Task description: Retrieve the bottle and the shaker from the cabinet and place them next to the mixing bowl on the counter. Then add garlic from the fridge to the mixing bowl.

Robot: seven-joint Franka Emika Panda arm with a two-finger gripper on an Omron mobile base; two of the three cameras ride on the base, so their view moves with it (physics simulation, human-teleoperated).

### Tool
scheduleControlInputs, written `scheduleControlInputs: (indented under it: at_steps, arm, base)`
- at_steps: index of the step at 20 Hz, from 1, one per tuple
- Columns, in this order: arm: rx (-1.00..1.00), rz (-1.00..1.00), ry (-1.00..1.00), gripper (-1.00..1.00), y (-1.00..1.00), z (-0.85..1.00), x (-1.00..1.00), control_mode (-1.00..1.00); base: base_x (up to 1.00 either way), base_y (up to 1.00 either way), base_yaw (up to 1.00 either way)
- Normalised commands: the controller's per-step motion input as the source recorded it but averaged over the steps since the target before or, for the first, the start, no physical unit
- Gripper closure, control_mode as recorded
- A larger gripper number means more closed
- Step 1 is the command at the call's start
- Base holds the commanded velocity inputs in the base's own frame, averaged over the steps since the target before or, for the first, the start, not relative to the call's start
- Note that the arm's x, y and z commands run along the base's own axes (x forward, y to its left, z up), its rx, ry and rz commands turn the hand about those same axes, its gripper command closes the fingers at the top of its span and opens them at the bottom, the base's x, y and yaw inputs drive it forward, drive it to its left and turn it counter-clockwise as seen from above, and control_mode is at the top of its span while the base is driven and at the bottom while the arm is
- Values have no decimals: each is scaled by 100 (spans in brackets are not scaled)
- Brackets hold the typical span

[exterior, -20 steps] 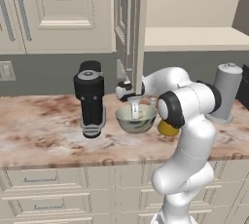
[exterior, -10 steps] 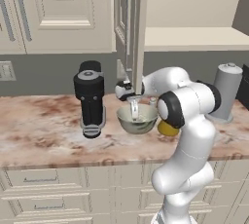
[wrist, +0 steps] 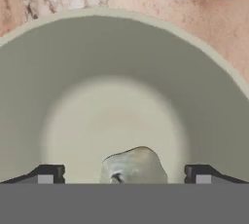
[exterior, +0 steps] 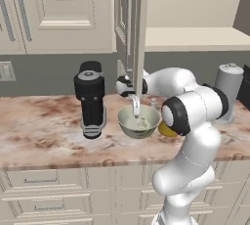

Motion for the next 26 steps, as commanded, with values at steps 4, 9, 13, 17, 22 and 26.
scheduleControlInputs:
  at_steps: [4, 9, 13, 17, 22, 26]
  arm:
    - [3, 0, -14, -100, -7, 32, -63, -100]
    - [1, 0, -20, -100, -10, 42, -77, -100]
    - [0, 0, -9, -100, -21, 60, -58, -100]
    - [1, 0, -3, -100, -33, 60, -52, -100]
    - [3, 0, 0, -100, -22, 58, -53, -100]
    - [4, -4, 0, -100, -22, 22, -49, -100]
  base:
    - [0, 0, 0]
    - [0, 0, 0]
    - [0, 0, 0]
    - [0, 0, 0]
    - [0, 0, 0]
    - [0, 0, 0]
